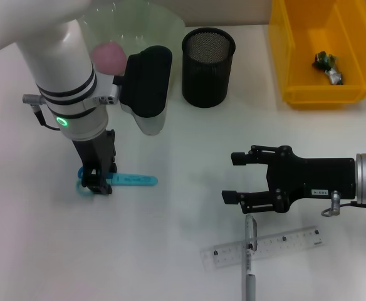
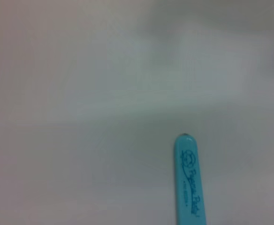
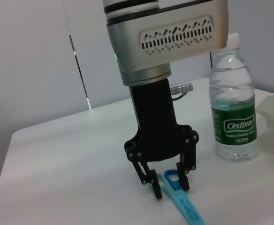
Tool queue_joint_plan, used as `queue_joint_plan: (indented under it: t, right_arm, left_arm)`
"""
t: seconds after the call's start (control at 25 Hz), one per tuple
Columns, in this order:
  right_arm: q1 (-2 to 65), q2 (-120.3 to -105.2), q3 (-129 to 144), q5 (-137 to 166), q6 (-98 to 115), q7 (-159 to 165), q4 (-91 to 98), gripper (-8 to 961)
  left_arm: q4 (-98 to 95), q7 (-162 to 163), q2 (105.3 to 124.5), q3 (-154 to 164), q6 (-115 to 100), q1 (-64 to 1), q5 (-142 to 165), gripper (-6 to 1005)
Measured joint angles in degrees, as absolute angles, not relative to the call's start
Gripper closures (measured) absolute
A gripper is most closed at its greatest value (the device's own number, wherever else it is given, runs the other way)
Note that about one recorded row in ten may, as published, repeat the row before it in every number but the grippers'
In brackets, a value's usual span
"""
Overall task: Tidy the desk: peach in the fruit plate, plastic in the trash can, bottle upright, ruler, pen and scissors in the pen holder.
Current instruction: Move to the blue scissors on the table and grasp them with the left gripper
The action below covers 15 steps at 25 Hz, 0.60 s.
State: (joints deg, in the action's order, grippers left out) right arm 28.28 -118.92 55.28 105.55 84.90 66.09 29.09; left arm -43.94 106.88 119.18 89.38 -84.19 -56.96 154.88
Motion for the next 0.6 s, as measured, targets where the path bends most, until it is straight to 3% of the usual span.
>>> queue_joint_plan:
  t: [0.6]
  right_arm:
    - [28.3, -119.01, 55.7, 105.6, 84.9, 66.1, 29.0, 134]
  left_arm:
    - [-43.4, 106.7, 119.18, 89.4, -83.6, -57.0, 155.0, 596]
